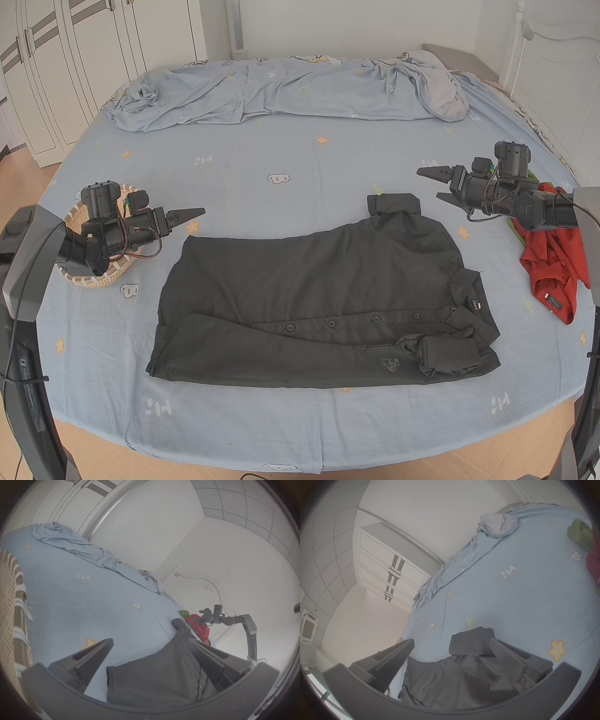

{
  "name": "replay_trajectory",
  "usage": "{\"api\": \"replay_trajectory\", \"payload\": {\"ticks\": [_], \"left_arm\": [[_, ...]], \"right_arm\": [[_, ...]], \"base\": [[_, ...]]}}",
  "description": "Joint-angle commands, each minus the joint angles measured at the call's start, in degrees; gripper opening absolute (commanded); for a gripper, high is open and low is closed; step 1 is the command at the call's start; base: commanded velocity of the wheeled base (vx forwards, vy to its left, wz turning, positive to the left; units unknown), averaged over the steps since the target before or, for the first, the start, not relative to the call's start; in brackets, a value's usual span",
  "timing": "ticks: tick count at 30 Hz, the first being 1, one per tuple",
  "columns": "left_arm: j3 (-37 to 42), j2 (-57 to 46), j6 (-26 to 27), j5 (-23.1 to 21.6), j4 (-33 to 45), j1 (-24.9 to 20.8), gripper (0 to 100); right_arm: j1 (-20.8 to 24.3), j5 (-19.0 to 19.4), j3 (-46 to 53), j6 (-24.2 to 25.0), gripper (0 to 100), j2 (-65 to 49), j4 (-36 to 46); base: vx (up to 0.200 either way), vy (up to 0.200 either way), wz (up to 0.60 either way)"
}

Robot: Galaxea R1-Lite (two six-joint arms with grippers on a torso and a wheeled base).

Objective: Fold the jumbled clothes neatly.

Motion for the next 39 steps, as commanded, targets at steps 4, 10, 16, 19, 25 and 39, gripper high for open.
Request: {"api": "replay_trajectory", "payload": {"ticks": [4,10,16,19,25,39], "left_arm": [[-1.46,-8.05,0.1,7.14,14.58,-2.81,100],[-4.36,-8.75,0.45,14.43,22.84,-4.04,100],[-6.21,-5.23,5.11,27.62,23.81,-6.06,100],[-6.39,-4.44,4.93,27.53,23.81,-6.42,100],[-7.79,-1.98,4.41,27.44,23.98,-6.33,100],[-9.99,2.5,4.5,27.44,24.16,-6.59,100]], "right_arm": [[0.03,0.03,0.01,-0.01,100,-0.14,-0.01],[0.03,0.03,0.01,-0.01,100,-0.22,-0.01],[0.03,0.03,0.01,-0.01,100,-0.4,-0.01],[0.03,0.03,0.01,-0.01,100,-0.4,-0.01],[0.03,0.03,0.01,-0.01,100,-0.4,-0.01],[-0.06,0.03,0.01,-0.01,100,-0.4,-0.01]], "base": [[0.0,0.0,0.0],[0.0,0.0,0.0],[0.0,0.0,0.0],[0.0,0.0,0.0],[0.0,0.0,0.0],[0.0,0.0,0.0]]}}
